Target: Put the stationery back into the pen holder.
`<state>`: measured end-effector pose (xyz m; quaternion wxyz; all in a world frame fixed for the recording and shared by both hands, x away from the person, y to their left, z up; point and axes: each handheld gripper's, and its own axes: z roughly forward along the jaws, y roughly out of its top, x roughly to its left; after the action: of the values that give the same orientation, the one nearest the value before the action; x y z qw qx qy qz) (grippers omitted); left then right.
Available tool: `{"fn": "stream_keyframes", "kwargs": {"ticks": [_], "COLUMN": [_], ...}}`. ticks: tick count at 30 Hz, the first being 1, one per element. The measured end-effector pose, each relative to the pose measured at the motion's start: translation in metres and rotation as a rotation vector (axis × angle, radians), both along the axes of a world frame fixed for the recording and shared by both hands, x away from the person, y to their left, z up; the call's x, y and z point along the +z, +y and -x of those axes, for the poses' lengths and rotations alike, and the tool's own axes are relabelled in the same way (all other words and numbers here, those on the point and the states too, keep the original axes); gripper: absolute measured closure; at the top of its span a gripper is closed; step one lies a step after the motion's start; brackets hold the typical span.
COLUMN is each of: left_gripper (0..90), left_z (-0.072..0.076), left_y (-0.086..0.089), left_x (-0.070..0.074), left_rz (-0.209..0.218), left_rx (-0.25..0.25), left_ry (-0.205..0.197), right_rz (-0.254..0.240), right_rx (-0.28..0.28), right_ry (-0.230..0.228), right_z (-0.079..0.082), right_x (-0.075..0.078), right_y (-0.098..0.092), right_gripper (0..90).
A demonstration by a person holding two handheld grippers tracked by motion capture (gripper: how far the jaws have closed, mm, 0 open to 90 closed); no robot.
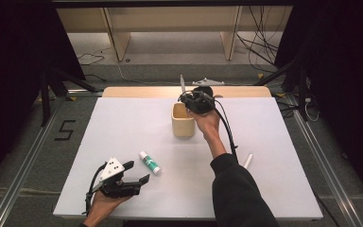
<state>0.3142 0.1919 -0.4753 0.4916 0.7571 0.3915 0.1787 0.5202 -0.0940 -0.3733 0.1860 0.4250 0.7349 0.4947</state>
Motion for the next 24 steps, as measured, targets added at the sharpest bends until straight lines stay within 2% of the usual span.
{"fn": "stream_keyframes", "kwargs": {"ticks": [24], "left_gripper": [19.5], "left_z": [0.001], "left_y": [0.001], "left_x": [-0.001], "left_rz": [0.003], "left_rx": [-0.001], "left_ry": [-0.003], "right_rz": [0.030], "right_rx": [0.008], "right_ry": [0.038], "right_z": [-0.003], "right_x": [-0.017], "right_y": [0.014], "right_gripper": [79.0]}}
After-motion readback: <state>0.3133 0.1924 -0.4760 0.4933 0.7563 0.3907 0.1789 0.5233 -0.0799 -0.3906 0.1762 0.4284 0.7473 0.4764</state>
